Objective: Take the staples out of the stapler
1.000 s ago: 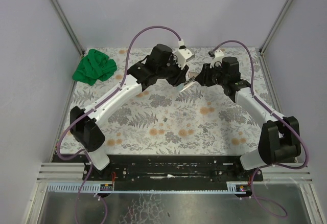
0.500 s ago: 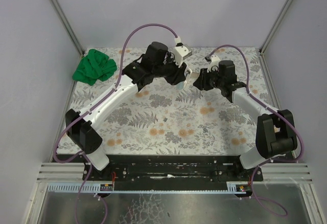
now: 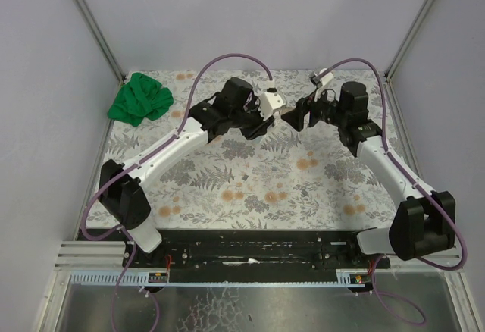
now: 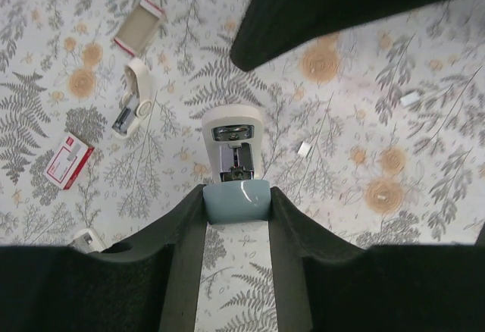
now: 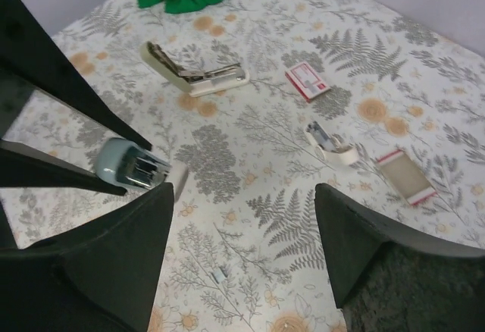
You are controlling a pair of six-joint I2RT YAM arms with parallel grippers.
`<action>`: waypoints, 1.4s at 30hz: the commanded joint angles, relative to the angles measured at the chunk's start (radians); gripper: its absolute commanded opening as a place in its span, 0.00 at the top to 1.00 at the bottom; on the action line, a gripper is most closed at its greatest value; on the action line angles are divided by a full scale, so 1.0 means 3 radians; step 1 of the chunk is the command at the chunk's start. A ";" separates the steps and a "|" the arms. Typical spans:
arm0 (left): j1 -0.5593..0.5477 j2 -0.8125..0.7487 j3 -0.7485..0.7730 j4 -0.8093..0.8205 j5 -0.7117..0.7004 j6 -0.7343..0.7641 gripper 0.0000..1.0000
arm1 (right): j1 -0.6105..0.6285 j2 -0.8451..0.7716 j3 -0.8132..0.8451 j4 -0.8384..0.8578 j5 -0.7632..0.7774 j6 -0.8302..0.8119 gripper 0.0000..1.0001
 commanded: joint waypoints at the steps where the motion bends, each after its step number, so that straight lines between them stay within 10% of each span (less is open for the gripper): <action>1: -0.0098 -0.0146 -0.0126 0.0004 -0.0190 0.0409 1.00 | -0.0020 0.0121 0.0212 0.0015 -0.0598 0.0137 0.19; 11: -0.0166 -0.0178 -0.0133 -0.0389 0.0375 0.0918 1.00 | -0.0016 0.0188 0.0066 -0.0642 -0.1878 -0.1940 0.21; 24: -0.0253 -0.0076 0.0004 -0.0425 0.0589 0.0679 1.00 | 0.0080 0.0223 -0.0125 -0.0894 -0.2314 -0.2894 0.29; 42: 0.0101 -0.0213 -0.0028 -0.0307 0.0945 0.0389 1.00 | 0.0078 0.0185 -0.0265 -0.0845 -0.2319 -0.2788 0.99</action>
